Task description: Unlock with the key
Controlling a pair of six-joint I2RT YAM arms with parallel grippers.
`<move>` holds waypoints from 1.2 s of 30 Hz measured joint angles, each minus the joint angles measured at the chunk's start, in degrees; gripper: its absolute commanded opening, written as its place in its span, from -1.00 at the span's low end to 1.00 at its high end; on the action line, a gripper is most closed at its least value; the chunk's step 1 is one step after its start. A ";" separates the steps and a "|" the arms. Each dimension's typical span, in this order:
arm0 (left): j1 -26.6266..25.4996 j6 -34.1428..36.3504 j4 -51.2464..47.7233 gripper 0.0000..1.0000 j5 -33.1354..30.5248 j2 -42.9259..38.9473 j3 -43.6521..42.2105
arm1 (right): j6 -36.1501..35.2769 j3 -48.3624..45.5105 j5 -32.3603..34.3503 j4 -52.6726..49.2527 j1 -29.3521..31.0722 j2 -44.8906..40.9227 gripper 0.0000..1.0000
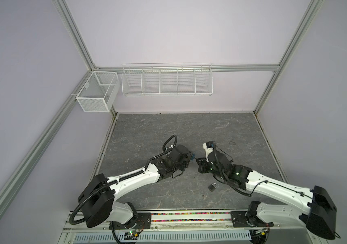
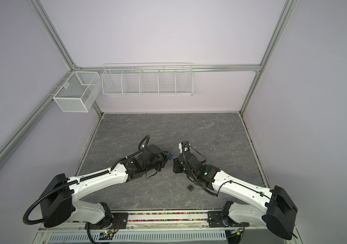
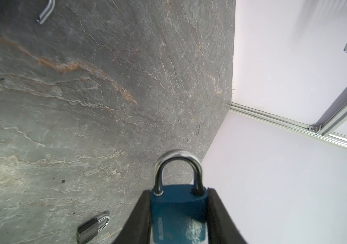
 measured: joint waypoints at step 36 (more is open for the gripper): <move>-2.47 4.74 -4.20 -1.00 -4.72 -3.32 2.58 | 1.51 3.54 -1.75 -1.11 0.72 -0.44 -0.87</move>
